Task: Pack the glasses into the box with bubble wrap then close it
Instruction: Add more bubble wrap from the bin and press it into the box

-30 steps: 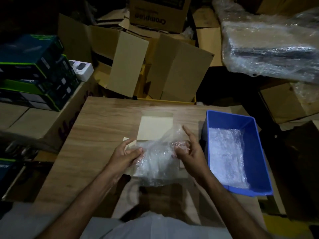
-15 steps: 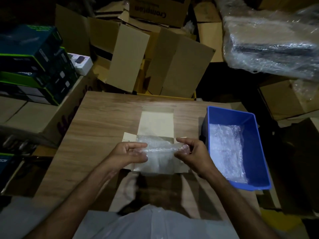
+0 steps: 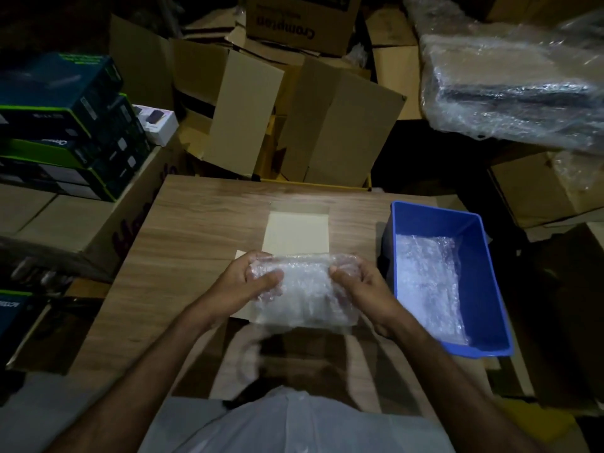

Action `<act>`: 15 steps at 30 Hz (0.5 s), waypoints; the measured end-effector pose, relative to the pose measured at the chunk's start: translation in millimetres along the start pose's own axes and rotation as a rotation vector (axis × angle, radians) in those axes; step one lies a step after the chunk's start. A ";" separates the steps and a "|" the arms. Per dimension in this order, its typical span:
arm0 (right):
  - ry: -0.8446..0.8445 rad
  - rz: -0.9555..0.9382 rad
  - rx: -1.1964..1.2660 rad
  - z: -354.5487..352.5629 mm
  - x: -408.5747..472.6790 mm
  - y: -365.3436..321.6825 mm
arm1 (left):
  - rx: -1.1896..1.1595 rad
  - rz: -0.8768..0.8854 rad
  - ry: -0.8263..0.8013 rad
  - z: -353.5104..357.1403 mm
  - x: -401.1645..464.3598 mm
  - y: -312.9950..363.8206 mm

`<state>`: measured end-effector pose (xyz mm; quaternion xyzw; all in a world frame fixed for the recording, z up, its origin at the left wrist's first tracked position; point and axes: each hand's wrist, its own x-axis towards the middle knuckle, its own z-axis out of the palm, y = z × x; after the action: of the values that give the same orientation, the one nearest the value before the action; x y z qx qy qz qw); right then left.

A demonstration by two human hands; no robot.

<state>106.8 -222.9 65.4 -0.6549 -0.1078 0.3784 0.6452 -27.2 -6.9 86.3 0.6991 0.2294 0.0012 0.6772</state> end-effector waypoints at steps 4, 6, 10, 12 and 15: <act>0.056 0.020 0.094 -1.4 0.6 9.3 | -0.047 -0.069 -0.023 -10.2 2.0 -14.6; 0.056 0.046 0.106 -2.1 -1.7 10.1 | -0.061 -0.074 0.001 -14.8 2.4 -22.3; -0.054 0.111 0.159 -6.0 -8.7 8.0 | -0.096 -0.112 0.009 -18.3 -0.9 -22.3; -0.090 0.125 0.148 -8.2 -8.4 7.9 | -0.093 -0.084 0.023 -18.5 -2.2 -22.9; -0.032 0.089 -0.016 -5.0 -4.2 12.8 | -0.083 0.007 0.062 -13.4 -3.1 -25.4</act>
<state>102.6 -231.2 54.4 -0.6579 -0.0919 0.4163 0.6208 -42.3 4.3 64.4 0.6709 0.2475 0.0345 0.6982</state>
